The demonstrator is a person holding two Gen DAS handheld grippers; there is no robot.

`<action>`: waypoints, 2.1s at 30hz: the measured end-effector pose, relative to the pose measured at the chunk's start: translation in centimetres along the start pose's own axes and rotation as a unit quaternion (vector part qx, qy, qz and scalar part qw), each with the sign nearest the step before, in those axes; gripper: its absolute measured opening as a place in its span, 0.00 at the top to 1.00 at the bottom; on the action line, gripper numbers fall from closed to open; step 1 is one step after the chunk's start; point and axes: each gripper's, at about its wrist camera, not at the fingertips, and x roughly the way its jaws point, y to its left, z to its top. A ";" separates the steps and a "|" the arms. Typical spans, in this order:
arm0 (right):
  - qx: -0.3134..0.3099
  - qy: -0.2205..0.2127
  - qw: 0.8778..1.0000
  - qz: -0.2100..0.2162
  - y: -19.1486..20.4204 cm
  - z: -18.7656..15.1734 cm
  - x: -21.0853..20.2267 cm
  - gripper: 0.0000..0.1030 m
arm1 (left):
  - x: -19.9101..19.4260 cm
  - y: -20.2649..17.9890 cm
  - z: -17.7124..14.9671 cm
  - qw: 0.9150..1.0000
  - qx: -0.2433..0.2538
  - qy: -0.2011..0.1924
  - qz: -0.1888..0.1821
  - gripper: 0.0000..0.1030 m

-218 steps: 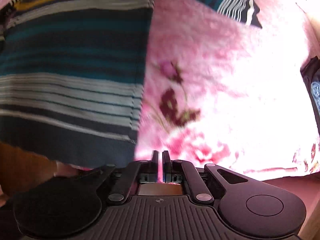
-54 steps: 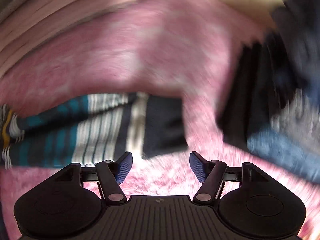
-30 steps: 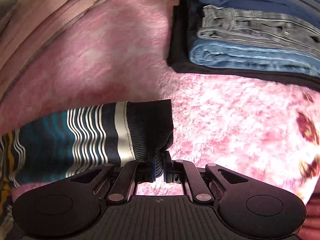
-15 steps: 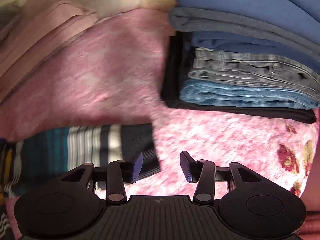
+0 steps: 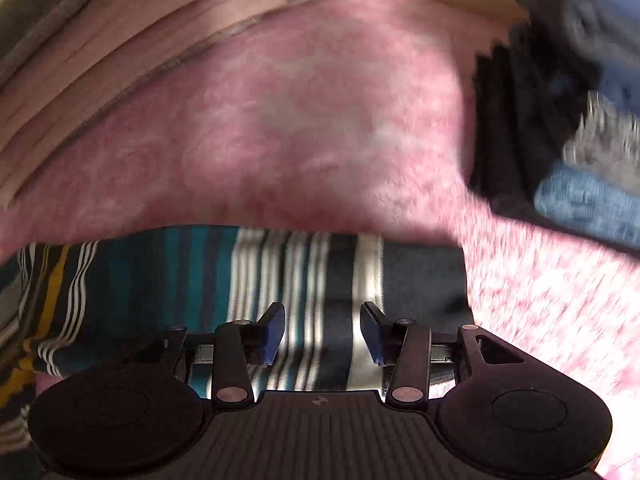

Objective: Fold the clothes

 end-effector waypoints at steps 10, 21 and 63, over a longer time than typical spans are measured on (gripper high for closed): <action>-0.096 0.094 0.986 0.103 12.7 -7.8 -4.5 0.56 | -7.5 3.4 -17.8 0.994 -0.087 0.061 0.017 0.51; -0.125 0.116 0.979 0.111 26.4 -17.5 -14.0 0.22 | -16.4 8.4 -32.6 0.989 -0.144 0.037 -0.002 0.21; -0.211 0.131 0.968 0.027 37.2 -32.3 -29.8 0.22 | -28.7 13.6 -36.8 0.998 -0.044 -0.048 0.007 0.13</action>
